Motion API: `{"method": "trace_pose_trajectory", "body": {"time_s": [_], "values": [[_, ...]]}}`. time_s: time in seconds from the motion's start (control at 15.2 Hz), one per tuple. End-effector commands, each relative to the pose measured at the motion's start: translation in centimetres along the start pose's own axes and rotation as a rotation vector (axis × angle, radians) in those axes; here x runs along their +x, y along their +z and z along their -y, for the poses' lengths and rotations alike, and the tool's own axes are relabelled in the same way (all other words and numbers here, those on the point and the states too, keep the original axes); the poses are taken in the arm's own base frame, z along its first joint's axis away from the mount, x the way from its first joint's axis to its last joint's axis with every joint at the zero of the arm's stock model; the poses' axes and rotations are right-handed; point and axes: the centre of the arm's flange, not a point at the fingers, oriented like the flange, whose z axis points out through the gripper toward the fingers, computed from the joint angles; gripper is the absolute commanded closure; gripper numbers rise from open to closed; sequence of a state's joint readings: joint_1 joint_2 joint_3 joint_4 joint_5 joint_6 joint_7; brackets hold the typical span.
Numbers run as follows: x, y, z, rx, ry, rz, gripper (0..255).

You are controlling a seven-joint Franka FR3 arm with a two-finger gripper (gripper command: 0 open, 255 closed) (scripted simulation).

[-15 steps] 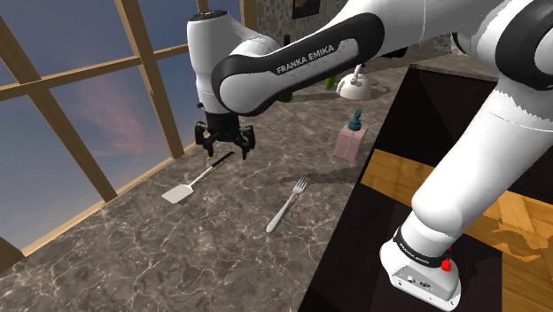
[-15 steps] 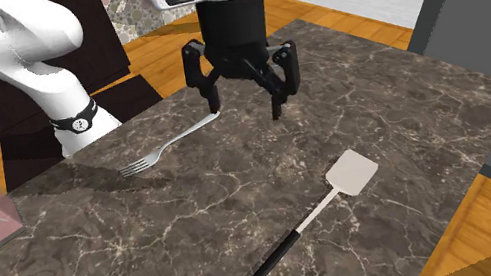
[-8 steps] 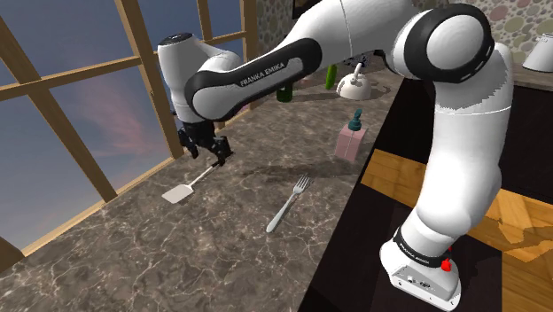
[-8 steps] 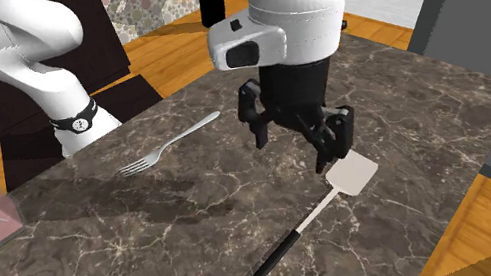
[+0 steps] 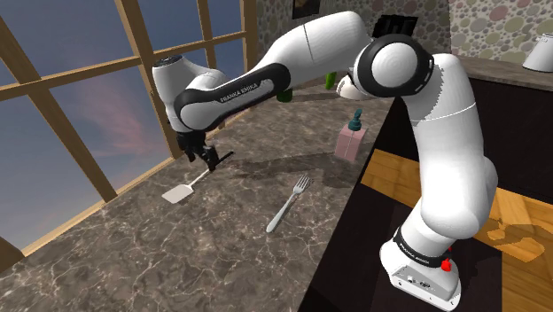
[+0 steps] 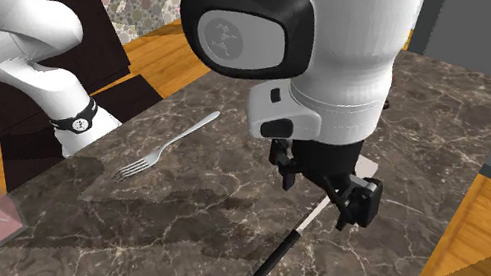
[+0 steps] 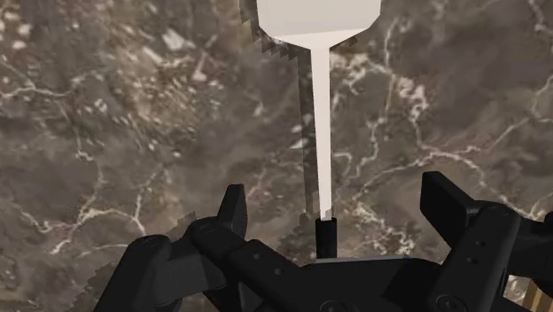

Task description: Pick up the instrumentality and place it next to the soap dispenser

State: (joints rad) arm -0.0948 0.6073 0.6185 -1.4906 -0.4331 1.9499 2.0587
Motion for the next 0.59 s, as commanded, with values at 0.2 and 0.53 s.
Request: {"method": "trace_pose_trajectory", "body": {"time_s": [0.2, 0.53], "values": [[0.0, 2.4, 0.0, 0.000, 0.003, 0.000, 0], [0.0, 2.4, 0.0, 0.000, 0.003, 0.000, 0]]}}
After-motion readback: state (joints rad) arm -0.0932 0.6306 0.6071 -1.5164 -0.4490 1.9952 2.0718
